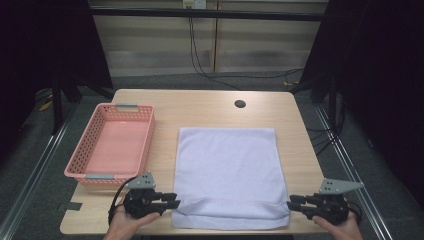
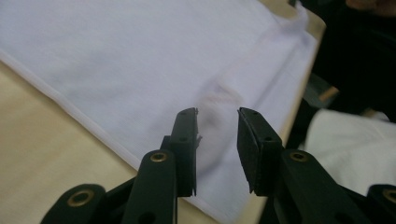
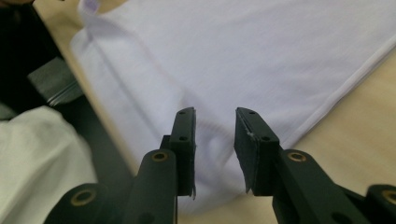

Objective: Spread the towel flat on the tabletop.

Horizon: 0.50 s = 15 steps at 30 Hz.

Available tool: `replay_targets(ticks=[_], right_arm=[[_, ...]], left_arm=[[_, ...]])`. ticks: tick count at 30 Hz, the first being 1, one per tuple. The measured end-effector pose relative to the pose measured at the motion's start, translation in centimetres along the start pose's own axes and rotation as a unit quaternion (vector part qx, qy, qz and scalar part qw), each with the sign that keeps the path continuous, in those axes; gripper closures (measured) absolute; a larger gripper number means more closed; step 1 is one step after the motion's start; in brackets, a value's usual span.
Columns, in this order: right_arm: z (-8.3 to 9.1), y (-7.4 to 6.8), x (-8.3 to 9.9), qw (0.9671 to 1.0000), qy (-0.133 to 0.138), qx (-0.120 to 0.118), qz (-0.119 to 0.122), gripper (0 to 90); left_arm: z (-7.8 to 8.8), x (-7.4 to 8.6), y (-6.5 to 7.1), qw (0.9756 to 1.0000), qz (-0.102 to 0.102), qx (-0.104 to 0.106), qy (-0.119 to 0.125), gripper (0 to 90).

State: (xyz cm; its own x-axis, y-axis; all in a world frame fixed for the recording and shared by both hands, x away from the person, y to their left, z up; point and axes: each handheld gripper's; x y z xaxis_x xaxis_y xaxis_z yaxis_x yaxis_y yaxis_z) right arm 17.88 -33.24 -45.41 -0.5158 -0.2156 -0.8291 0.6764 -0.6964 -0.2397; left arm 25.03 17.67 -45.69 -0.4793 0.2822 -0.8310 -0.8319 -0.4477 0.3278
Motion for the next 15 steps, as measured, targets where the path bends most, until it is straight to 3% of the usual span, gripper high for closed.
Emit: replay_targets(ticks=[3, 4, 6, 9, 10, 13, 15], right_arm=[[-1.3, 1.4, -1.2, 0.9997, 0.004, 0.024, 0.005, 66.1], [-2.0, 1.9, -1.5, 0.9996, -0.002, 0.029, 0.005, 64.2], [-3.7, 2.8, -2.0, 0.9993, -0.017, 0.034, 0.008, 61.0], [-6.3, 4.2, -2.4, 0.9979, -0.046, 0.045, 0.003, 55.4], [-7.1, 4.6, -2.4, 0.9974, -0.048, 0.053, 0.005, 53.5], [-8.7, 5.4, -2.9, 0.9957, -0.055, 0.072, 0.015, 50.9], [-9.4, 6.0, -3.0, 0.9951, -0.058, 0.079, 0.016, 50.1]], left_arm=[[-1.8, -1.5, -1.7, 0.9997, 0.009, -0.025, 0.002, 67.8], [-2.6, -2.0, -2.2, 0.9997, 0.012, -0.022, -0.005, 67.5], [-4.3, -2.6, -2.9, 0.9989, -0.015, -0.035, -0.028, 65.7], [-6.5, -2.7, -4.8, 0.9979, -0.01, -0.052, -0.038, 65.3], [-6.9, -2.6, -5.3, 0.9971, -0.013, -0.064, -0.039, 65.4], [-7.3, -2.3, -6.4, 0.9959, -0.006, -0.073, -0.054, 64.9], [-7.4, -2.1, -6.7, 0.996, 0.007, -0.067, -0.058, 64.1]])
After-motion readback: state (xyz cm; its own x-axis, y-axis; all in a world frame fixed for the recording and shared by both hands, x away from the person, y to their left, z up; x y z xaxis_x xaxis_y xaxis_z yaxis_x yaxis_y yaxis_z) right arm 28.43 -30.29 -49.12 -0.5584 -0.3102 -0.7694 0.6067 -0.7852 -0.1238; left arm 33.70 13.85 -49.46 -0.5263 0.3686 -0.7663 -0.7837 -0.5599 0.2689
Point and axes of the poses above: each handheld gripper's, and its own axes: z roughly backward along the jaws, x roughly out of its underside, y roughly to its right, and after that the axes turned 7 degrees about y, right-handed
